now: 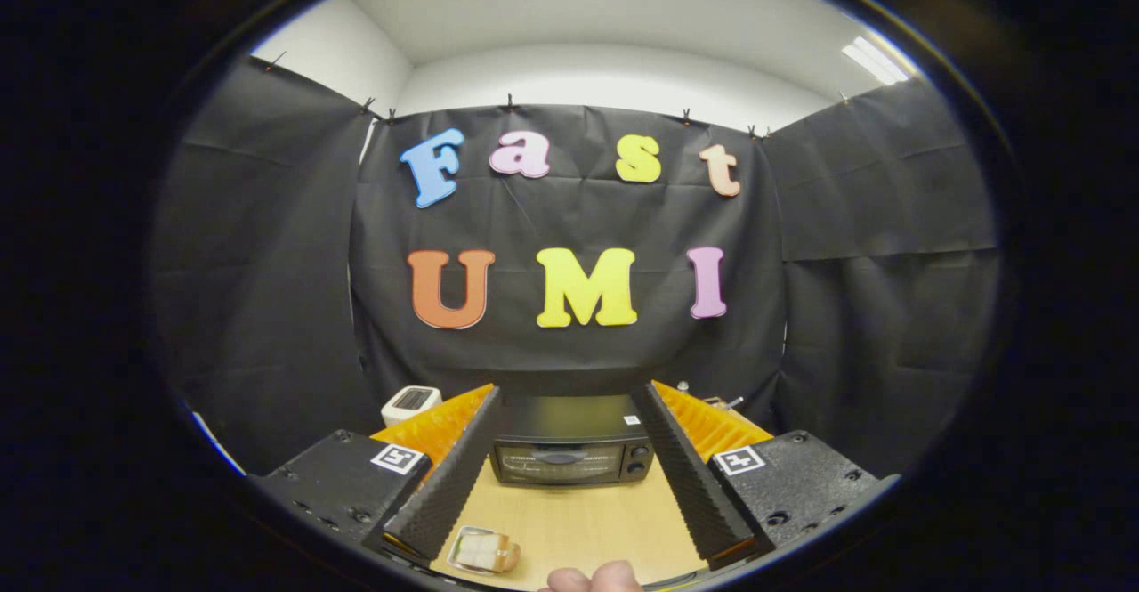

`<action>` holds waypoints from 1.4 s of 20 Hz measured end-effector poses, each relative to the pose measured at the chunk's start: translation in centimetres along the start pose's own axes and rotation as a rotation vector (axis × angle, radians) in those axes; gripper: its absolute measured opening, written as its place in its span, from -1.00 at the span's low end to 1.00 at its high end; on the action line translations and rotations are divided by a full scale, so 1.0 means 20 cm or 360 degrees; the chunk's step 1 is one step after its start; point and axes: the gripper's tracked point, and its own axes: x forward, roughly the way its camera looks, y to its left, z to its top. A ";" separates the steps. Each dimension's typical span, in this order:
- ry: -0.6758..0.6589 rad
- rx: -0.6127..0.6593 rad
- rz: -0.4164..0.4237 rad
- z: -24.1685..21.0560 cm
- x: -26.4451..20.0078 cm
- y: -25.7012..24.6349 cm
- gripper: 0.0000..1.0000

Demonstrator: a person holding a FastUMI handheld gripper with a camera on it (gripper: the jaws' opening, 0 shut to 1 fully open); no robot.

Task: Open the toaster oven, put the food inside, and close the toaster oven door.

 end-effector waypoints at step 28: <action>0.0809 0.0192 0.0226 -1.37 1.52 0.06 1.00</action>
